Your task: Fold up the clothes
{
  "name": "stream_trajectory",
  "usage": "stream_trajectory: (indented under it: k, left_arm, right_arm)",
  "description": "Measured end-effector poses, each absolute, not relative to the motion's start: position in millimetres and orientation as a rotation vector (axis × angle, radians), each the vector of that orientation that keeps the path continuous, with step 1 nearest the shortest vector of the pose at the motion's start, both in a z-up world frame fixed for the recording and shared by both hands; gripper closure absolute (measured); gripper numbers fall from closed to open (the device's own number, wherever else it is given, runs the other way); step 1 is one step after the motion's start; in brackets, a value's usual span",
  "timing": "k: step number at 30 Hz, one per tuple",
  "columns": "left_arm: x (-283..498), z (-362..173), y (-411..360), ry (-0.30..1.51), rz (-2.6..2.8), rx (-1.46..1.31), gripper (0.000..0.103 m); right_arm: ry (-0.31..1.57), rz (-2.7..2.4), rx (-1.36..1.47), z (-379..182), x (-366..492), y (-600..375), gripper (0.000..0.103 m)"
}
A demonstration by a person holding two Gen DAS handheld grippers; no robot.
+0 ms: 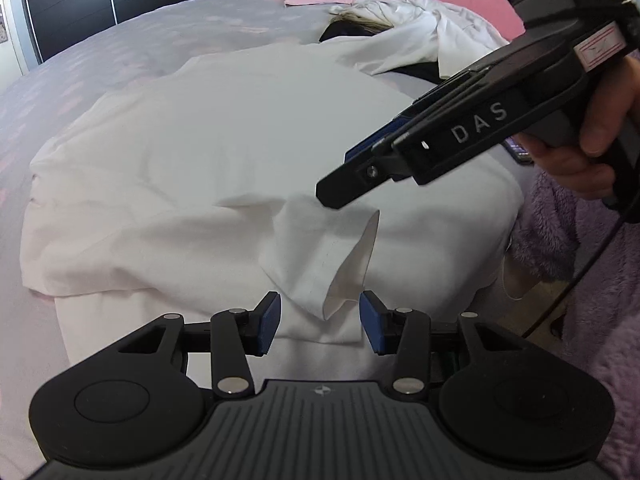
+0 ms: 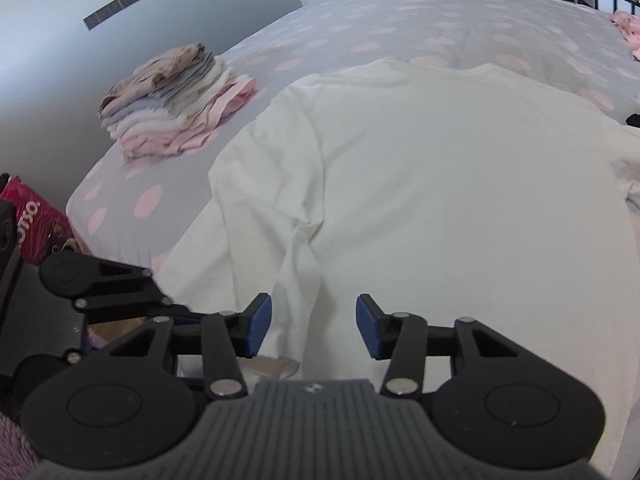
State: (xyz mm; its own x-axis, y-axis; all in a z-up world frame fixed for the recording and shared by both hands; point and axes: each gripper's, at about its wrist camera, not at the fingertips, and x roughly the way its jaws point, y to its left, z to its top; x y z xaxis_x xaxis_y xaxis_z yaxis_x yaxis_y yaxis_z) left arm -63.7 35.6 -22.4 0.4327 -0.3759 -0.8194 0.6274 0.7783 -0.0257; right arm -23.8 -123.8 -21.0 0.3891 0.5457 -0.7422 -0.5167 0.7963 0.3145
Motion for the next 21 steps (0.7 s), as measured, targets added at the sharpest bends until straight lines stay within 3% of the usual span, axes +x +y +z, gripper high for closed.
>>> stream_trajectory:
  k: [2, 6, 12, 13, 14, 15, 16, 21]
  left_arm:
    - [-60, -28, 30, 0.931, -0.65, 0.308, 0.071]
    - [-55, -39, 17, 0.923, -0.718, 0.304, 0.072]
    - [-65, -45, 3, 0.859, -0.793, 0.352, 0.072]
    - [-67, -44, 3, 0.856, -0.797, 0.361, 0.072]
    - [-69, -42, 4, 0.855, -0.797, 0.368, 0.072]
    - [-70, -41, 6, 0.855, -0.79, 0.374, 0.072]
    - [-72, -40, 9, 0.857, -0.776, 0.38, 0.072]
    - [-68, -33, 35, 0.882, -0.662, 0.365, 0.071]
  right_arm:
    - [0.976, 0.685, 0.036, -25, -24, -122, 0.051]
    - [1.01, 0.682, 0.057, -34, -21, -124, 0.044]
    - [1.059, 0.67, 0.102, -48, -12, -123, 0.045]
    - [1.052, 0.665, 0.089, -48, -11, -122, 0.047]
    - [1.045, 0.661, 0.077, -47, -11, -121, 0.065]
    - [1.039, 0.662, 0.071, -46, -10, -121, 0.09]
    - [1.034, 0.668, 0.073, -44, -9, -121, 0.096]
    - [0.951, 0.689, 0.118, -18, -6, -129, 0.099]
